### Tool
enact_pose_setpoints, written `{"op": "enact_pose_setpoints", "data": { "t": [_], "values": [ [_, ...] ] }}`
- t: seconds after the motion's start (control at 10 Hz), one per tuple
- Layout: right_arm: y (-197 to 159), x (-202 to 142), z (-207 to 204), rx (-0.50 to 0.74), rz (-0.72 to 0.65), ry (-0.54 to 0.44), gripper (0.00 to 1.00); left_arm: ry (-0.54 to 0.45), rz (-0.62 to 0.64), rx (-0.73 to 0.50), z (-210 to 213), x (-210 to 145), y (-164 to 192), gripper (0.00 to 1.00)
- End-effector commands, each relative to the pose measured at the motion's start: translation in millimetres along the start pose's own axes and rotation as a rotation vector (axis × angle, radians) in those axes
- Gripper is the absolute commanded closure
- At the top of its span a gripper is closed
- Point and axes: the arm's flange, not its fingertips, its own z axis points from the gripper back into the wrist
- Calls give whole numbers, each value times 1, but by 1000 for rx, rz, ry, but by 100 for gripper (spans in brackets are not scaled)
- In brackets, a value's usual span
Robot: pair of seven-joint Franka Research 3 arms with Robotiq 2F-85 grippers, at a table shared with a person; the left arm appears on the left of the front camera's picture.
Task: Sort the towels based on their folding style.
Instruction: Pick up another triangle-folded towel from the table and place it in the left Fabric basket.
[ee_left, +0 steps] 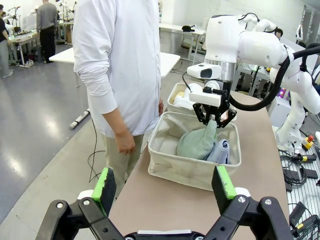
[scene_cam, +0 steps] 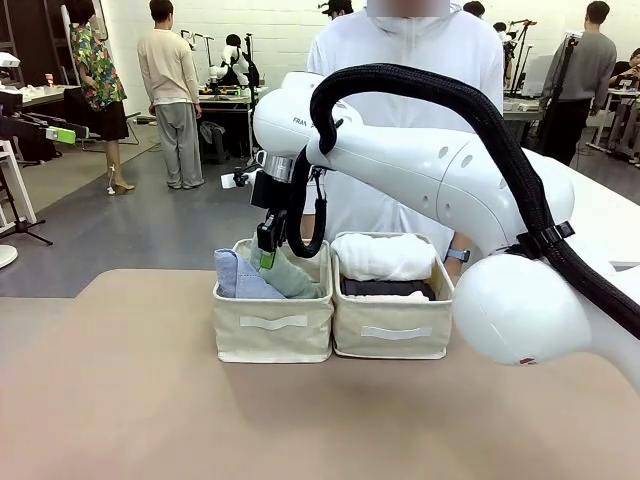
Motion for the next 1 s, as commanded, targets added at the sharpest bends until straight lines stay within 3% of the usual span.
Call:
{"op": "enact_pose_setpoints", "data": {
  "t": [0.0, 0.4, 0.5, 0.6, 0.7, 0.8, 0.9],
  "values": [
    [-22, 21, -3, 12, -3, 12, 82, -17, -1, 7, 0, 1, 0, 0],
    [-32, 27, -12, 12, 28, 42, 82, -17, -1, 7, 0, 1, 0, 0],
    [-31, 27, -13, 1, 41, 50, 24, -17, -1, 7, 0, 1, 0, 0],
    [-31, 27, -12, -2, 41, 49, 24, -17, -1, 7, 0, 1, 0, 0],
    [-31, 27, -13, 1, 38, 45, 0, -17, -1, 7, 0, 1, 0, 0],
    [-31, 27, -13, 1, 40, 46, 20, -17, -1, 7, 0, 1, 0, 0],
    [-31, 26, -14, 3, 39, 47, 0, -17, -1, 7, 0, 1, 0, 0]
  ]
}}
